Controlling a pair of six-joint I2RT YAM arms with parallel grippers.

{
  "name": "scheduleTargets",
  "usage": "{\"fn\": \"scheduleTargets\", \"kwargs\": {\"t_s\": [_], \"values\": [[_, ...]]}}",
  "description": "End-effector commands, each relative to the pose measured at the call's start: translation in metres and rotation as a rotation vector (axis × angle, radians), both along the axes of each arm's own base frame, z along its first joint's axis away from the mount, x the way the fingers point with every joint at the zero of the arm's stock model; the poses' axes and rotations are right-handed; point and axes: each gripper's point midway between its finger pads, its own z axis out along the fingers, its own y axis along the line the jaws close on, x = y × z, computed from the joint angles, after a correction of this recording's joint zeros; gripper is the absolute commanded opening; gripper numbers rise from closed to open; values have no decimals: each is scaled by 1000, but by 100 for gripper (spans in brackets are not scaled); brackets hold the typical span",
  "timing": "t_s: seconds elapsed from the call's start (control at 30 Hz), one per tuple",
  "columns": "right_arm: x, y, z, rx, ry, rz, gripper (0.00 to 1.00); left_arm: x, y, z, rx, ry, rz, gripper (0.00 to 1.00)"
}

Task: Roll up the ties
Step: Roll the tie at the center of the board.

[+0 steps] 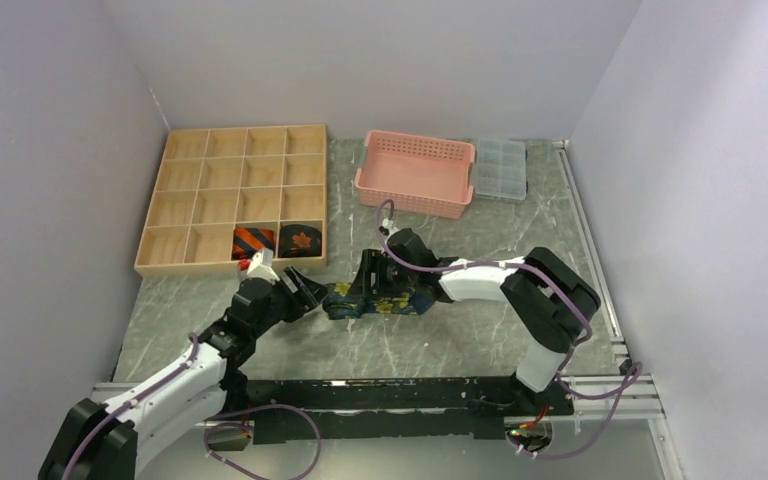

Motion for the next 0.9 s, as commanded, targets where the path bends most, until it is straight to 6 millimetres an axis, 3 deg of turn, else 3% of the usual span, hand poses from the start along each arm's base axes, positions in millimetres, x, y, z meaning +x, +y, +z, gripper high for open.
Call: {"fn": "scheduleTargets", "kwargs": {"t_s": [0.0,0.17,0.5,0.67,0.87], "values": [[10,23,17,80,-33,23,62,3,-16,18,-69,-88,-83,74],[8,30,11,95,-23,38,48,2,-18,7,-58,-62,-101,71],[2,44,0,115,-16,91,40,-7,-7,-11,-23,-28,-71,70],[4,55,3,143,-36,116,39,-17,8,-15,-10,-6,-15,66],[11,71,3,140,-61,140,39,-26,49,7,88,7,144,65]]}}
